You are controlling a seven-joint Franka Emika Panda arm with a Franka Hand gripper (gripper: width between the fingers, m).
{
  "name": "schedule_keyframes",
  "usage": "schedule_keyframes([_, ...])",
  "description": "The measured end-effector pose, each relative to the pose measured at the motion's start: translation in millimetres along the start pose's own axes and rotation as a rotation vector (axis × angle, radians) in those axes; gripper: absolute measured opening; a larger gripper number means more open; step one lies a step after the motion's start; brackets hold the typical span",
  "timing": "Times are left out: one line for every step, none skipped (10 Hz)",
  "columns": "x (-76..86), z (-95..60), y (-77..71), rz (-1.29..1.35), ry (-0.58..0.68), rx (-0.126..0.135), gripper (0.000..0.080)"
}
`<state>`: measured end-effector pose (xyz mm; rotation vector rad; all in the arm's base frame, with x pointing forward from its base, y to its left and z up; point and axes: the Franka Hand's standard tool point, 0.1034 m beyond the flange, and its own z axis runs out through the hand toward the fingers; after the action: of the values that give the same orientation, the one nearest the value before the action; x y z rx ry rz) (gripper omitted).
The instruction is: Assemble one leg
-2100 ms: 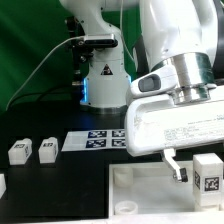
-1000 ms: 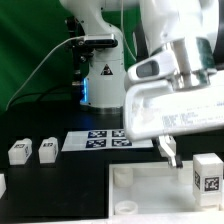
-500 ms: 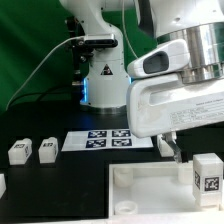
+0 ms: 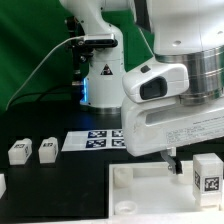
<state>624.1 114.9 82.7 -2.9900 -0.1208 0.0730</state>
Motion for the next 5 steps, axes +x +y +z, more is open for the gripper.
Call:
schedule_keyframes([-0.1, 0.2, 0.2, 0.000, 0.000, 0.000, 0.0649])
schedule_keyframes([-0.1, 0.3, 0.4, 0.023, -0.003, -0.001, 0.0649])
schedule_keyframes([1.8, -0.5, 1.3, 0.093, -0.009, -0.016, 0.0649])
schedule_keyframes([4.6, -1.6, 0.7, 0.120, -0.007, -0.024, 0.0649])
schedule_keyframes([5.6, 0.4, 0.0, 0.164, -0.008, -0.027, 0.0649])
